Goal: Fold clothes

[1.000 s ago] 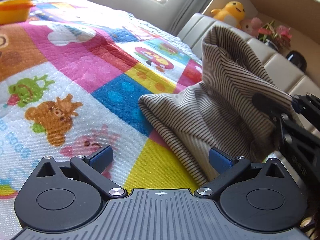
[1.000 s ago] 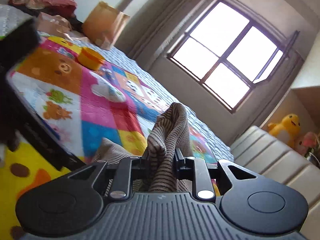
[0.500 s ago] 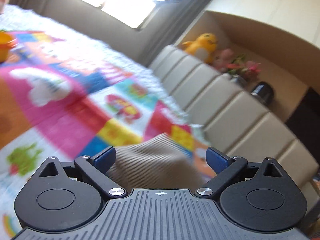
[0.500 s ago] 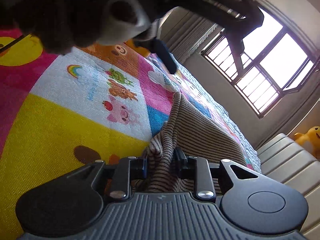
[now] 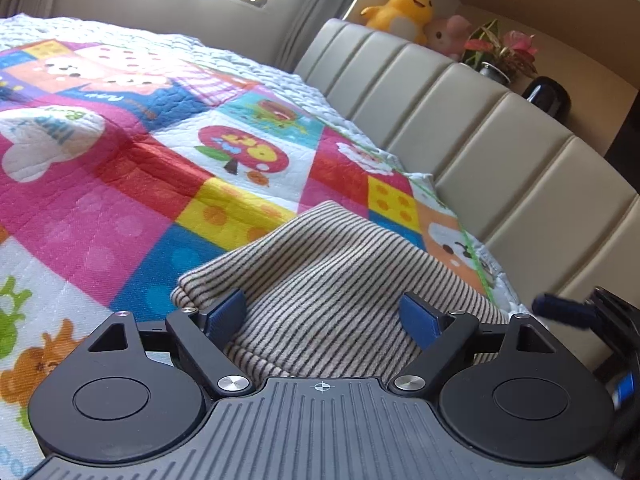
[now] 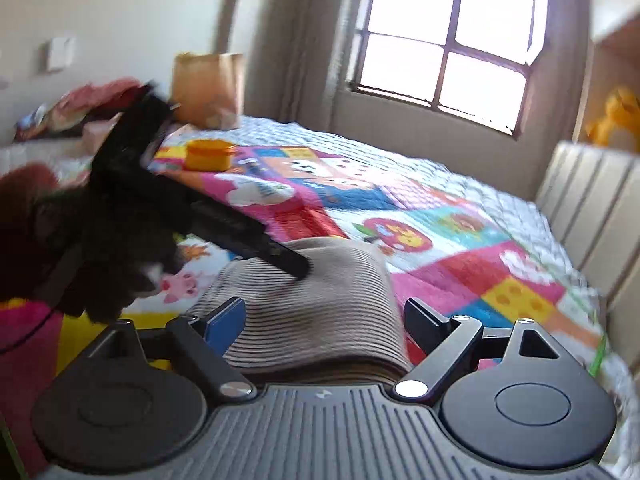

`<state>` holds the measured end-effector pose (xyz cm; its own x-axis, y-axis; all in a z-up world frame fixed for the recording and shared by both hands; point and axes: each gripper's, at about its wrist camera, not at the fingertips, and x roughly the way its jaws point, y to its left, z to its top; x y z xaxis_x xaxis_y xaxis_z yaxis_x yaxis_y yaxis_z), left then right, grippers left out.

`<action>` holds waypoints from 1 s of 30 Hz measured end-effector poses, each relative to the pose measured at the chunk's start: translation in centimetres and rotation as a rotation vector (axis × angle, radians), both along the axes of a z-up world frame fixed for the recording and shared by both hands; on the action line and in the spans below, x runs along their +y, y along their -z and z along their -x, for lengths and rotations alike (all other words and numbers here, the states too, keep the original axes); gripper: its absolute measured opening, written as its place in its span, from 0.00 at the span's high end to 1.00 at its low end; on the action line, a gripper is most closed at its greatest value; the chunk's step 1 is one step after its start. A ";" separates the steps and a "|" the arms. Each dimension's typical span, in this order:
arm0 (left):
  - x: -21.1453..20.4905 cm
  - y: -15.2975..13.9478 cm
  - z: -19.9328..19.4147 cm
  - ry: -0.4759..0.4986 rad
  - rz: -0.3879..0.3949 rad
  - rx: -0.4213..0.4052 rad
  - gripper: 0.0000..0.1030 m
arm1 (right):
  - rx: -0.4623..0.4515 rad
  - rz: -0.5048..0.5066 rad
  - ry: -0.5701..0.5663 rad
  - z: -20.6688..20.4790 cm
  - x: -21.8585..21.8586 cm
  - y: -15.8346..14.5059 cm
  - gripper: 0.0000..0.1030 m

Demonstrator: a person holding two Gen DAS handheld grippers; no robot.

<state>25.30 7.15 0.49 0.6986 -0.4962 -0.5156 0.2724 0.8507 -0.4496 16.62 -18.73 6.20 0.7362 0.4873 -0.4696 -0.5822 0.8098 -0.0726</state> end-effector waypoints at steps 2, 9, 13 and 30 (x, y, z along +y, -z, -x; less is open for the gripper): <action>0.0 0.0 0.0 0.003 0.001 -0.003 0.12 | 0.102 -0.131 0.088 -2.6 -2.8 0.8 0.12; 0.2 0.1 -0.3 0.018 -0.003 -0.006 0.09 | 0.389 -0.389 0.085 -6.0 -4.3 5.7 0.35; 0.9 0.2 -1.2 0.024 0.042 0.003 0.05 | 0.345 -0.411 0.010 -3.6 -2.8 3.5 0.50; 0.5 -0.8 5.5 -0.114 -0.014 0.010 0.04 | 0.310 -0.179 0.048 -0.8 -1.1 6.5 0.33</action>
